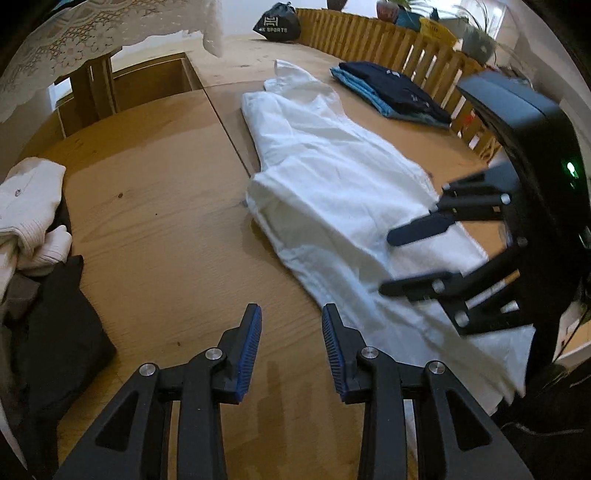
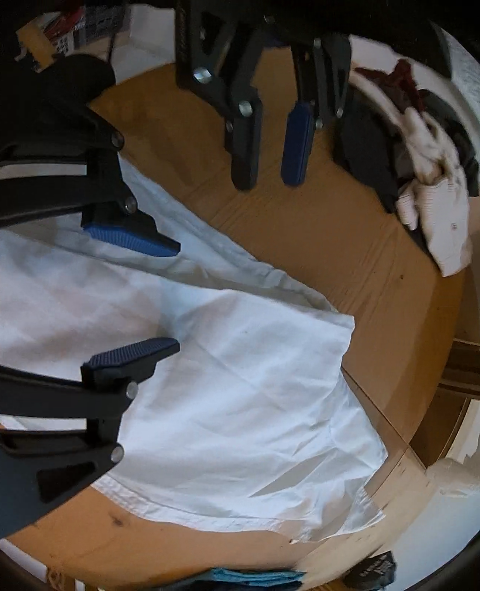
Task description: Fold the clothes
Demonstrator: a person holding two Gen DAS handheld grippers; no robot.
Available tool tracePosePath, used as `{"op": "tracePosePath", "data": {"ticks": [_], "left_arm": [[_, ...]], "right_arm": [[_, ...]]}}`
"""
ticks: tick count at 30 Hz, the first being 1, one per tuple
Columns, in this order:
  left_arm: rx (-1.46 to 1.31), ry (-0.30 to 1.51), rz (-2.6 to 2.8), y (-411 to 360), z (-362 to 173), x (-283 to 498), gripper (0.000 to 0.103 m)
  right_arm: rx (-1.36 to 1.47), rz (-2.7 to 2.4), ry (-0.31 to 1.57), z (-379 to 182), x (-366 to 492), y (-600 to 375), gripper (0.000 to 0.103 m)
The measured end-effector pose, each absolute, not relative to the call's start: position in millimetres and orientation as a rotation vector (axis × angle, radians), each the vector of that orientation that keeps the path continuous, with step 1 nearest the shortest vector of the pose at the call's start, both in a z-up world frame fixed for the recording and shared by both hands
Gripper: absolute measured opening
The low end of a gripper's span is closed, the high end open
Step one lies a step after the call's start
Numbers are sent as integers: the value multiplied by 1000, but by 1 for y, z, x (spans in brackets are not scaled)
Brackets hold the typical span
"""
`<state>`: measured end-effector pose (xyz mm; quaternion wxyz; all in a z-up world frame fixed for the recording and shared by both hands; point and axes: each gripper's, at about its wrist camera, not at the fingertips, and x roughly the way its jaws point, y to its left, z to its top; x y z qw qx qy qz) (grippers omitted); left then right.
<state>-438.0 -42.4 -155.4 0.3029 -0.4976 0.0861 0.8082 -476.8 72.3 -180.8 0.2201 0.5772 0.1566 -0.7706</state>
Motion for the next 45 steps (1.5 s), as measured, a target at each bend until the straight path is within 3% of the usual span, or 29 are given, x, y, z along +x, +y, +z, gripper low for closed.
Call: {"op": "tracePosePath", "data": {"ticks": [1,9,20,26,32,38,42,45], "left_arm": [[-1318,237,2136,-42,-156,-437,38],[-1235,242,2045,-13,-150,-425,38],[-1290,456,2036,11,-179,-414,41],[-1132,347,2073,13,-146,-417,40],[-1183,339,1966,34,-170,-431,40],[-1218,267,1954,16,-178,-422,40],[-1217,277,1976,15,-177,-418,40],[-1180,265,1970,19,-171,-417,40]], "right_arm": [[1606,-2127,424,-182,-479,73,12],[1630,-2101,251,-178,-487,92,4],[1581,-2120,17,-162,-492,125,4],[1550,-2129,-69,-157,-495,133,4],[1564,-2127,-13,-159,-496,123,4],[1566,-2142,219,-159,-495,87,15],[1582,-2128,269,-161,-496,71,31],[1583,-2144,254,-158,-498,76,30]]}}
